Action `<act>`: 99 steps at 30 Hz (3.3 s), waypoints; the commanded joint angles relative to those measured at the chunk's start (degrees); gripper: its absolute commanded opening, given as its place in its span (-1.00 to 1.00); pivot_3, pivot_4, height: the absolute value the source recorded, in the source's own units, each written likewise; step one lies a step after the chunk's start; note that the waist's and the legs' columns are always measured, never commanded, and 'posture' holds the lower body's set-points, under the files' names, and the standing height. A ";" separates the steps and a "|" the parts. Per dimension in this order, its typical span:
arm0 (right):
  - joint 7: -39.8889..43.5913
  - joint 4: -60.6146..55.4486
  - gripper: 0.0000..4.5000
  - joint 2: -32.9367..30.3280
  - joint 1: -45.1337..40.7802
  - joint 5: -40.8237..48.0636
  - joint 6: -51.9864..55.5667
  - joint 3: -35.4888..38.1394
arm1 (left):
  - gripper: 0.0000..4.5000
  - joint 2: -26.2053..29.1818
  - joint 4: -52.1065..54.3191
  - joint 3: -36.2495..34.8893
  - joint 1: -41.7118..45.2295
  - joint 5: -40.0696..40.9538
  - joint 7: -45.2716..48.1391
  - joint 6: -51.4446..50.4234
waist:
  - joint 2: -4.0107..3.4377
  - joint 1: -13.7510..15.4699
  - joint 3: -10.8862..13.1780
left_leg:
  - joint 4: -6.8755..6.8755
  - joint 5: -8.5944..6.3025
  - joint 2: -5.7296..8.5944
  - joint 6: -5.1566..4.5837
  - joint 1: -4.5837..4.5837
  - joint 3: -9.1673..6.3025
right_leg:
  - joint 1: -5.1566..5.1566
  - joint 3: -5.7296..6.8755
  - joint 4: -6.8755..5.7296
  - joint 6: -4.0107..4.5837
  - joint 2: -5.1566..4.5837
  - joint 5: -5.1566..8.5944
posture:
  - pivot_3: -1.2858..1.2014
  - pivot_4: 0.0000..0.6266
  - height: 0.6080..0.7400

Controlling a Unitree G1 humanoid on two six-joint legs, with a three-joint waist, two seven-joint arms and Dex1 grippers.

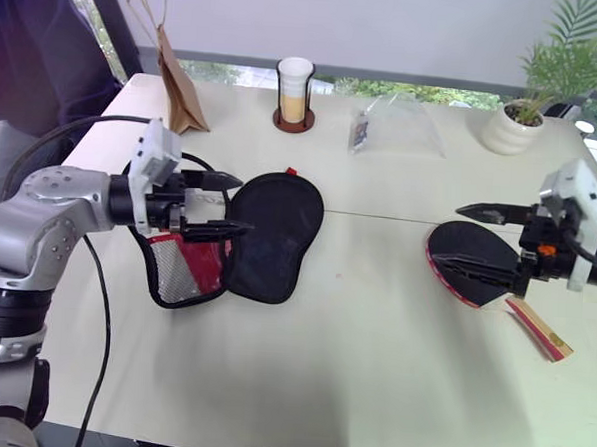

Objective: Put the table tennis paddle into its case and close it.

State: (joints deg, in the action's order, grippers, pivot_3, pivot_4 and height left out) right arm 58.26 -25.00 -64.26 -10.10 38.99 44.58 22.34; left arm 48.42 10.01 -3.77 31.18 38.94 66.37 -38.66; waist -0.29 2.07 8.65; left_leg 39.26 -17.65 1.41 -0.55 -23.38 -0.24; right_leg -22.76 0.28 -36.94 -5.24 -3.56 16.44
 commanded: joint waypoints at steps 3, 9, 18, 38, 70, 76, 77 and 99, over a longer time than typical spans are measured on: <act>-0.03 -0.54 0.98 -1.08 -2.27 -0.14 -0.72 -0.30 | 1.00 0.59 0.68 -2.29 0.42 0.34 0.46 1.35 | 0.00 -0.03 0.00 | 0.00 0.00 0.00 0.00 0.00 0.00 | 0.00 0.00 0.00 0.00 0.00 0.00 | 0.03 -0.52 1.00; -0.01 -0.77 0.98 -0.79 -2.73 -0.08 -0.62 -1.17 | 1.00 0.99 1.04 -2.66 -0.21 0.76 0.99 1.19 | 0.00 0.00 0.00 | 0.00 -0.01 0.00 -0.01 0.00 0.00 | 0.00 0.00 0.00 0.00 0.00 0.00 | 0.03 -0.52 1.00; -0.86 -0.90 0.98 -0.27 -3.77 0.66 0.53 -3.19 | 1.00 0.79 1.34 -3.02 -0.83 1.00 1.23 1.02 | 0.00 0.00 0.00 | 0.00 -0.01 0.00 -0.01 0.00 0.00 | -0.01 -0.01 0.00 0.00 0.00 0.00 | 0.03 -0.52 1.00; -20.52 7.27 0.98 28.97 -23.60 -5.11 20.07 -37.73 | 1.00 2.47 -0.59 -4.11 -2.21 -1.63 2.29 2.78 | 0.01 -1.53 0.00 | -0.04 0.07 0.02 0.13 -0.07 0.01 | -0.23 -0.02 -0.17 0.07 0.00 0.04 | 0.03 -0.52 1.00; -16.26 17.82 -0.98 39.44 -27.33 -24.97 12.41 -49.12 | 1.00 3.42 4.36 -6.89 -6.81 -0.11 -1.68 1.30 | 0.15 -2.40 -0.08 | -0.12 0.11 0.16 0.20 -0.04 -0.01 | -0.40 -0.02 -0.35 0.10 -0.06 0.05 | 0.03 -0.52 1.00; -5.34 6.09 -0.98 21.29 -21.00 -20.87 10.76 -43.91 | 1.00 2.84 2.78 -5.41 -5.39 -0.96 -0.82 2.42 | 0.16 -1.69 -0.07 | -0.06 0.02 0.25 0.05 -0.06 0.00 | -0.35 -0.03 -0.23 0.09 -0.17 0.05 | 0.03 -0.52 1.00; -3.41 5.46 -0.98 18.16 -19.79 -20.90 8.97 -43.25 | 1.00 2.60 2.59 -5.11 -5.18 -1.14 -0.71 2.61 | 0.16 -1.68 -0.07 | -0.06 -0.06 0.24 -0.09 -0.06 0.00 | -0.34 -0.03 -0.22 0.09 -0.16 0.05 | 0.03 -0.52 1.00; 8.65 21.08 -0.74 3.52 -14.03 -27.21 -10.19 -35.37 | 1.00 -0.77 1.74 -1.58 -3.08 -2.46 -0.36 4.16 | 0.25 -1.38 0.00 | -0.05 0.05 0.15 0.10 -0.06 0.07 | -0.34 -0.09 -0.17 0.10 -0.13 0.05 | 0.03 -0.52 1.00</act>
State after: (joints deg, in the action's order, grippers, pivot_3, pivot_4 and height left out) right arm 67.28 -4.10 -60.22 -23.70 12.47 35.45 -15.20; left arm 47.65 11.24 -5.18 27.17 36.64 65.98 -35.51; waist -0.04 0.68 8.65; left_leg 39.21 -17.59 1.56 -0.45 -23.44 -0.17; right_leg -23.10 0.19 -37.11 -5.15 -3.69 16.50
